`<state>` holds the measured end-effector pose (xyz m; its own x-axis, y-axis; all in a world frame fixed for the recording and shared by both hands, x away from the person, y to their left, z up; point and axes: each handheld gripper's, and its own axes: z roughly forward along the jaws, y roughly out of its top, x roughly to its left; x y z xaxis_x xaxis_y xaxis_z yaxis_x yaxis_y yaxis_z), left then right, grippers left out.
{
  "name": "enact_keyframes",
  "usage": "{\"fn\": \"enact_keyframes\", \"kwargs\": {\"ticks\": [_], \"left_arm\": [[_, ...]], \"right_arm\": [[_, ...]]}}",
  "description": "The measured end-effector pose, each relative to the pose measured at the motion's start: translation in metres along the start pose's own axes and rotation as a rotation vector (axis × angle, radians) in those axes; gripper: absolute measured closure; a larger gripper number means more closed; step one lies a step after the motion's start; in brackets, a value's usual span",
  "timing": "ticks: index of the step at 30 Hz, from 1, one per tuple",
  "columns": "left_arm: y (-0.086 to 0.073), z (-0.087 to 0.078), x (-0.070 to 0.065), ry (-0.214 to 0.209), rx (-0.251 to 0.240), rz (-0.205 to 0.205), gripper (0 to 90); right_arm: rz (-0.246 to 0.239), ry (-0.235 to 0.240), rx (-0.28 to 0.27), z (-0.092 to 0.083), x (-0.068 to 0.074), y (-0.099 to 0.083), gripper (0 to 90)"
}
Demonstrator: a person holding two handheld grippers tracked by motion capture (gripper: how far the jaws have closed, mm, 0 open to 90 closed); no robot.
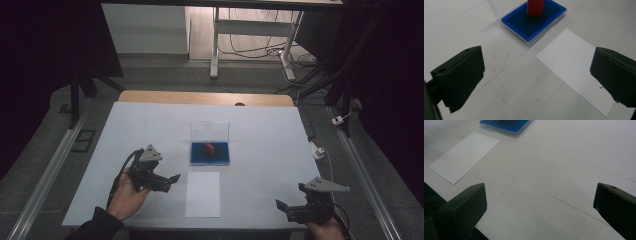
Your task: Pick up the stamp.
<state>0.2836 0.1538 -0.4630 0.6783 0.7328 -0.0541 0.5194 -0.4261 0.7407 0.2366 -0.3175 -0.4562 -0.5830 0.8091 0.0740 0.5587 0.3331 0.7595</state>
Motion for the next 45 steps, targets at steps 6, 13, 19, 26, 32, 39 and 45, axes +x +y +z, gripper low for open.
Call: {"fn": "enact_keyframes", "kwargs": {"ticks": [6,13,19,26,32,39,45], "left_arm": [[0.014,0.017,0.003,-0.026,-0.009,0.010,0.0],[0.025,0.032,0.005,-0.035,-0.007,0.033,0.0],[0.040,0.054,0.007,-0.041,0.008,0.055,0.0],[0.050,0.070,0.007,-0.026,0.012,0.070,0.0],[0.060,0.090,0.004,-0.006,0.025,0.096,0.0],[0.070,0.115,0.000,-0.009,0.041,0.102,0.0],[0.076,0.131,-0.001,0.003,0.060,0.086,2.2]], "right_arm": [[-0.001,0.000,-0.002,0.000,0.000,0.000,0.0],[0.001,0.003,-0.006,0.000,-0.001,0.000,0.0],[0.006,0.003,-0.010,-0.001,-0.001,0.000,0.0],[0.003,0.003,-0.010,-0.001,-0.001,0.000,0.0],[0.001,0.004,-0.008,-0.001,-0.001,0.000,0.0],[0.002,0.006,-0.008,-0.001,-0.001,-0.001,0.0],[0.003,0.007,-0.006,-0.001,-0.001,-0.001,0.0]]}}
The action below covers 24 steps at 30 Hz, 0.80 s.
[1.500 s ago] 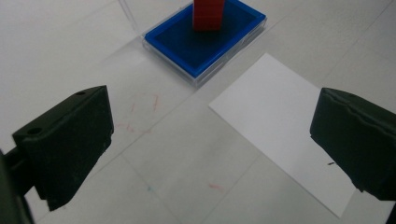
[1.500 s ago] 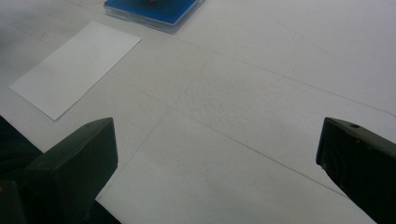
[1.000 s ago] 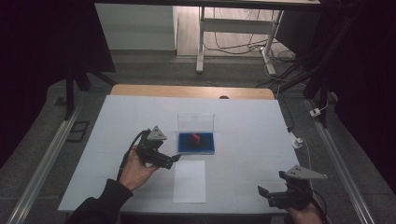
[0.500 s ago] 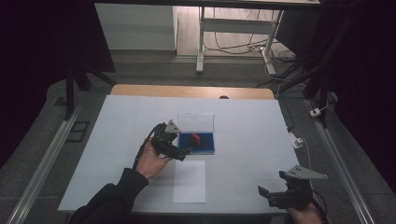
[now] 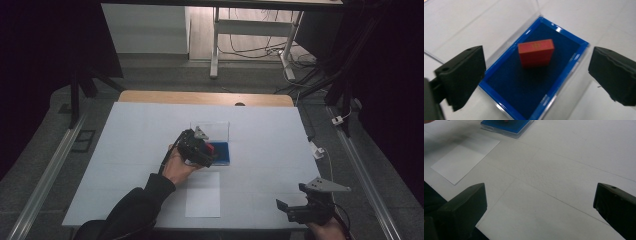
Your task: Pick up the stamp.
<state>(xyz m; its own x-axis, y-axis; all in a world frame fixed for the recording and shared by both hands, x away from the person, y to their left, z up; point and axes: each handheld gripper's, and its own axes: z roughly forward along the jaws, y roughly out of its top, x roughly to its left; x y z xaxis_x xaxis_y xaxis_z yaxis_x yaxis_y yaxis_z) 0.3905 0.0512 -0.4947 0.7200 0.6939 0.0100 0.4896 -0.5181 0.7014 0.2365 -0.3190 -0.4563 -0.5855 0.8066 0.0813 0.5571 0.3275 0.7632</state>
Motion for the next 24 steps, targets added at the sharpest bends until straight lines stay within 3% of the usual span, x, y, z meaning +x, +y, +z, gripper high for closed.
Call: {"fn": "enact_keyframes", "kwargs": {"ticks": [4,7,19,22,24], "left_arm": [[0.002,0.007,0.001,0.004,0.013,-0.013,9.7],[0.004,0.013,0.001,0.006,0.041,0.003,16.8],[0.006,0.013,0.006,-0.029,0.046,-0.036,45.0],[0.005,0.013,0.006,-0.043,0.044,-0.039,56.4],[0.005,0.013,0.006,-0.034,0.046,-0.042,57.5]], "right_arm": [[-0.003,-0.001,0.002,0.000,0.000,0.000,0.0],[-0.004,0.000,0.004,0.000,0.000,0.000,0.0],[-0.010,0.001,0.011,0.001,0.001,0.000,0.0],[-0.010,0.001,0.013,0.001,0.001,0.000,0.0],[-0.010,0.002,0.012,0.001,0.001,0.000,0.0]]}}
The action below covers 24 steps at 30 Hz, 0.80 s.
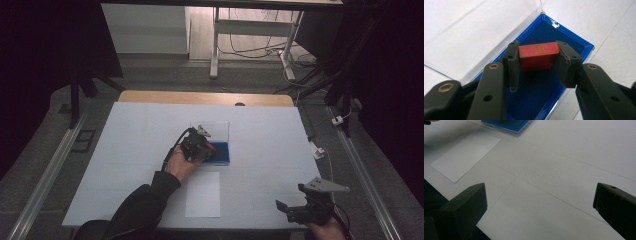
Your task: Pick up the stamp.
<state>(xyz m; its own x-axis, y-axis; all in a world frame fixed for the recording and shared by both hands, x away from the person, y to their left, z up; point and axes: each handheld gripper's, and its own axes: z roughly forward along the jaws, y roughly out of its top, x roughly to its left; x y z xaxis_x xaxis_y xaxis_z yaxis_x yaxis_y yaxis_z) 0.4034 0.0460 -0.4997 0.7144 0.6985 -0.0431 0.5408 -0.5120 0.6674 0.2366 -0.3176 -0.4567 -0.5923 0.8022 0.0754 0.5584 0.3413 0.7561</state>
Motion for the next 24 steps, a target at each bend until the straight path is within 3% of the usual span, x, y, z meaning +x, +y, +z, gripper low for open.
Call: {"fn": "enact_keyframes", "kwargs": {"ticks": [9,24], "left_arm": [[0.002,-0.007,0.005,-0.023,-0.015,-0.013,57.9],[0.001,-0.028,0.004,-0.059,-0.044,0.016,57.9]], "right_arm": [[-0.001,0.000,0.001,0.000,0.000,0.000,0.0],[-0.006,0.001,0.001,0.000,0.001,0.000,0.0]]}}
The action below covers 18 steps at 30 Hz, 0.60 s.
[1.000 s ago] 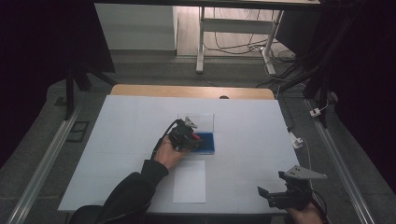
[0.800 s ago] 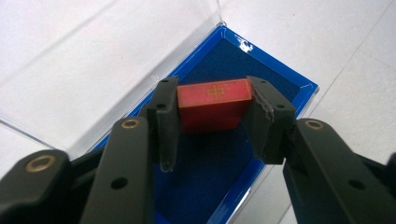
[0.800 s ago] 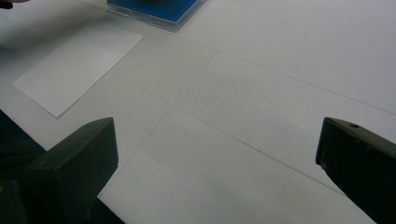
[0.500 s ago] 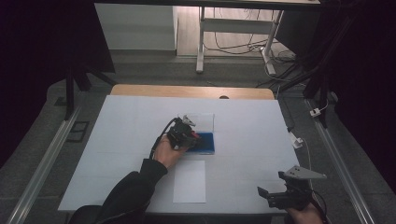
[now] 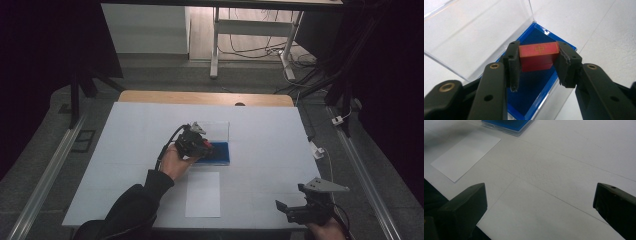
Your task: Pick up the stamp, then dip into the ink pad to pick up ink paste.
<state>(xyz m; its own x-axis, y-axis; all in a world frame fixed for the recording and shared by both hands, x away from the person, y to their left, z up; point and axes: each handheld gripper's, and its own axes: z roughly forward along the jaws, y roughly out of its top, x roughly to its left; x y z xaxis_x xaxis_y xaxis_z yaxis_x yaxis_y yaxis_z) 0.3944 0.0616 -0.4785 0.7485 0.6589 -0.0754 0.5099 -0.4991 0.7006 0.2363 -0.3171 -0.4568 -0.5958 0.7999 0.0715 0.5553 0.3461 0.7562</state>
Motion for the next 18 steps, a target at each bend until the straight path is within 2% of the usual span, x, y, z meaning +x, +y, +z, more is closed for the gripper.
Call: {"fn": "enact_keyframes", "kwargs": {"ticks": [5,14,18], "left_arm": [[-0.001,0.000,-0.002,0.010,0.010,0.017,57.8],[-0.004,0.005,-0.002,0.025,0.018,0.014,57.8],[-0.006,0.010,-0.001,0.050,0.031,0.021,57.8]], "right_arm": [[-0.006,-0.001,0.002,0.000,0.000,0.000,0.0],[-0.008,0.002,0.001,0.000,0.001,0.000,0.0],[-0.011,-0.001,0.001,0.000,0.001,0.000,0.0]]}}
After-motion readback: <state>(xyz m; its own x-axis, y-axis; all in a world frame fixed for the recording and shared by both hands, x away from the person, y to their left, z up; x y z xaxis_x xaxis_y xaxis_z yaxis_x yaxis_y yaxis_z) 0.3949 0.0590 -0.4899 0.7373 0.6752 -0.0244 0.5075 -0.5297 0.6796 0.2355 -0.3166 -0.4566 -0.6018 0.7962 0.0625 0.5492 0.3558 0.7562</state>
